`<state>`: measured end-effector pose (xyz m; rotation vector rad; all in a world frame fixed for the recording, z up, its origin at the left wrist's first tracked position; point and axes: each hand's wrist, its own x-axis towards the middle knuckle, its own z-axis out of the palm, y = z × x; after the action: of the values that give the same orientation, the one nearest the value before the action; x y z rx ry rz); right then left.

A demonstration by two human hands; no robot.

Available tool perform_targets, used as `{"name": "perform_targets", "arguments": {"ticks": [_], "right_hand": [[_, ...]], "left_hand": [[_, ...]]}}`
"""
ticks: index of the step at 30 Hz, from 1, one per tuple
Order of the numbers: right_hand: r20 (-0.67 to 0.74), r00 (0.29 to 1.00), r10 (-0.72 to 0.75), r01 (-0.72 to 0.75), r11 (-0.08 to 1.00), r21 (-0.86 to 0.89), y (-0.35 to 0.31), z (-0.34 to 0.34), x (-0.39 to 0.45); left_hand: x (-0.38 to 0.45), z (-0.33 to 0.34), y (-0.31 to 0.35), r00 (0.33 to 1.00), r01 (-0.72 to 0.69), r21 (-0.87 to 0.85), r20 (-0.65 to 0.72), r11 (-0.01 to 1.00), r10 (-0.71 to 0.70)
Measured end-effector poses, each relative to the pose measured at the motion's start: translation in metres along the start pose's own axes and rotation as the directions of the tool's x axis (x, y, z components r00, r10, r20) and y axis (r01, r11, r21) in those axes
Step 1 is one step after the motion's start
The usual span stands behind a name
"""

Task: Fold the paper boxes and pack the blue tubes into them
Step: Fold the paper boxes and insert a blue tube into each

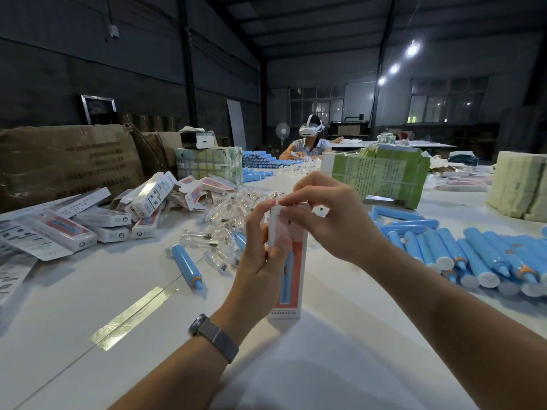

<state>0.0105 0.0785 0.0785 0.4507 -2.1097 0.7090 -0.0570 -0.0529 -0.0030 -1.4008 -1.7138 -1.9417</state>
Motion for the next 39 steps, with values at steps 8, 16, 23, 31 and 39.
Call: {"name": "perform_targets", "arguments": {"ticks": [8,16,23,31,39], "right_hand": [[-0.047,0.994,-0.103,0.095,0.983,-0.157,-0.001,0.006,-0.002],[-0.055,0.997,-0.052,0.045,0.992,-0.119,-0.004,-0.002,0.004],[0.008,1.0,-0.013,0.014,0.985,-0.171,-0.01,-0.01,0.009],[0.023,1.0,0.007,-0.003,0.98,-0.201,-0.016,-0.012,0.011],[0.086,0.996,0.039,-0.026,0.989,-0.145,-0.018,-0.017,0.013]], "left_hand": [[0.001,0.001,-0.003,0.999,-0.03,0.026,-0.022,0.999,0.03],[0.0,0.002,-0.004,0.999,-0.042,0.061,0.005,0.997,0.042],[0.0,0.0,-0.004,1.0,-0.022,0.094,0.019,0.995,0.021],[0.0,-0.001,-0.005,0.998,-0.04,0.074,0.05,0.996,0.036],[0.0,-0.002,0.003,0.999,-0.034,0.056,0.043,0.998,0.032]]}}
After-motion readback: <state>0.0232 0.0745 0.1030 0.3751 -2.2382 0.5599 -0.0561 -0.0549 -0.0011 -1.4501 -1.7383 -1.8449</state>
